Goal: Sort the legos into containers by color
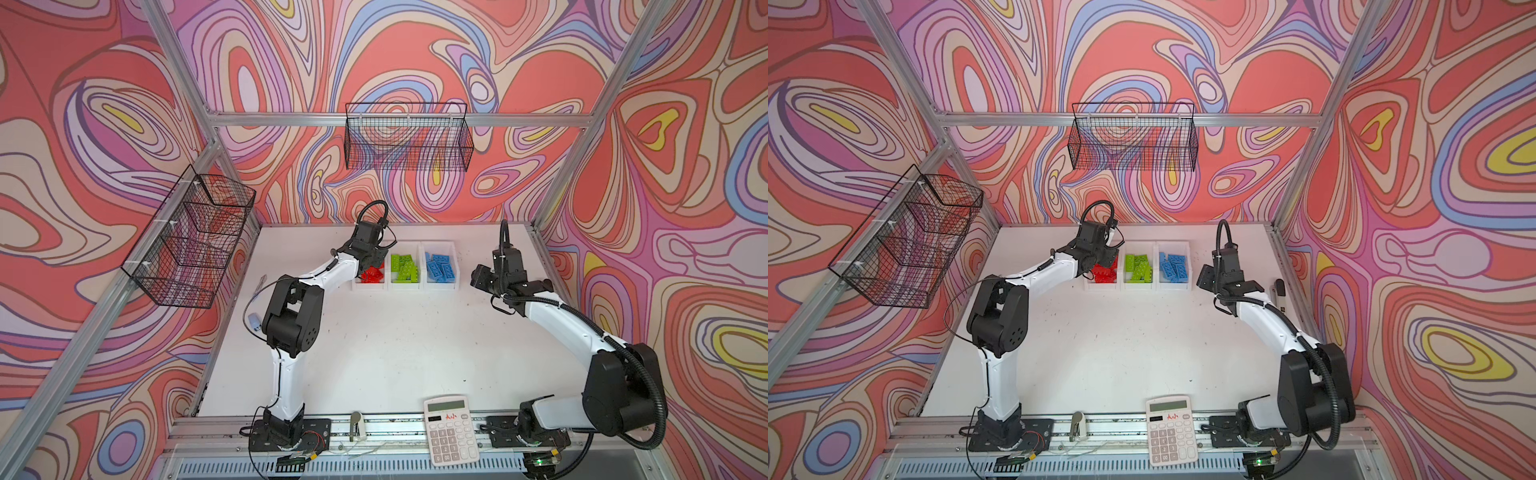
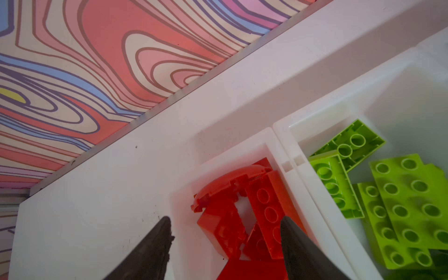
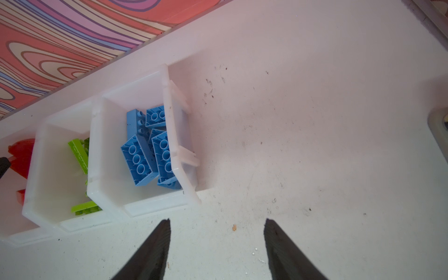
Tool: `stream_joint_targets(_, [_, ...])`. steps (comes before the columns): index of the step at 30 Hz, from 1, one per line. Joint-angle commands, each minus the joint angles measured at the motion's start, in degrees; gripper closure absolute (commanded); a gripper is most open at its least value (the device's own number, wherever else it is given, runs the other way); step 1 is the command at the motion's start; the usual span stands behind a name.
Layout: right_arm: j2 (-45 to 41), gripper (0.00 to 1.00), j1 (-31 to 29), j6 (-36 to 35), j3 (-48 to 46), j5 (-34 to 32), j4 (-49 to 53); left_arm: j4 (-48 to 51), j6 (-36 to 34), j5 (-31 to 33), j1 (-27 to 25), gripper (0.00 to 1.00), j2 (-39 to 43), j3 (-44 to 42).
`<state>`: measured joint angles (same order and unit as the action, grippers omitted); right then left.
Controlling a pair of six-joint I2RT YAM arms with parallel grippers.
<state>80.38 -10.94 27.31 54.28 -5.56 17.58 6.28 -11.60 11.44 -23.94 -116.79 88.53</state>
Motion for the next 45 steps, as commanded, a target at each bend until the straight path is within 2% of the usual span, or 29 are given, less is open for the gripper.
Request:
stream_joint_targets(1, [0.3, 0.35, 0.3, 0.1, 0.8, -0.9, 0.4, -1.8, 1.1, 3.1, 0.8, 0.24, 5.6, -3.3])
stream_joint_targets(4, [0.1, 0.35, 0.3, -0.4, 0.5, -2.6, 0.2, -4.9, 6.2, 3.6, 2.6, 0.23, 11.0, -8.9])
stream_joint_targets(11, [-1.2, 0.34, 0.4, -1.4, -1.4, -11.4, -3.7, -17.0, 18.0, 7.7, 7.4, 0.18, 25.3, -30.1])
stream_joint_targets(13, [-2.2, 0.34, 0.9, -1.0, -3.1, -13.8, -6.0, -20.1, 20.6, 9.7, 8.8, 0.15, 28.6, -35.3])
stream_joint_targets(14, [-2.6, 0.34, 1.3, -0.9, -4.2, -15.1, -7.7, -21.1, 21.9, 10.6, 9.5, 0.10, 30.0, -37.7])
stream_joint_targets(15, [-2.9, 0.33, 1.6, -1.0, -5.5, -16.6, -9.7, -21.5, 22.8, 11.8, 10.0, 0.01, 31.2, -39.4])
stream_joint_targets(22, [-4.9, 0.31, 2.6, -4.4, -18.9, -27.2, -31.5, -22.6, 23.0, 20.3, 10.7, 0.00, 37.5, -46.5])
stream_joint_targets(27, [-1.8, 0.29, 2.8, -10.5, -27.4, -33.2, -50.5, -25.2, 22.4, 24.4, 11.0, 0.00, 39.0, -51.9])
stream_joint_targets(33, [7.5, 0.29, 2.7, -16.7, -31.5, -32.4, -68.9, -35.8, 19.7, 19.2, 11.3, 0.00, 39.9, -61.7])
stream_joint_targets(34, [7.4, 0.29, 2.7, -16.8, -30.8, -31.7, -67.0, -38.3, 19.2, 18.1, 11.4, 0.00, 39.7, -63.2])
stream_joint_targets(36, [8.4, 0.30, 2.8, -21.0, -33.0, -29.8, -74.8, -44.3, 17.3, 15.7, 11.5, 0.00, 38.4, -65.7])
stream_joint_targets(38, [9.1, 0.29, 3.3, -22.4, -35.3, -27.7, -81.5, -41.3, 17.2, 12.5, 11.6, 0.00, 38.5, -64.7])
stream_joint_targets(40, [10.2, 0.29, 3.9, -23.0, -35.5, -24.3, -82.2, -43.4, 15.6, 10.6, 11.6, 0.00, 37.2, -64.5])
stream_joint_targets(42, [13.0, 0.29, 4.1, -23.4, -36.0, -22.9, -86.8, -41.1, 15.1, 8.2, 11.6, 0.00, 37.2, -63.5])
stream_joint_targets(45, [14.3, 0.29, 4.2, -24.8, -34.9, -19.3, -85.7, -41.9, 14.4, 7.0, 11.6, 0.00, 37.2, -63.9])
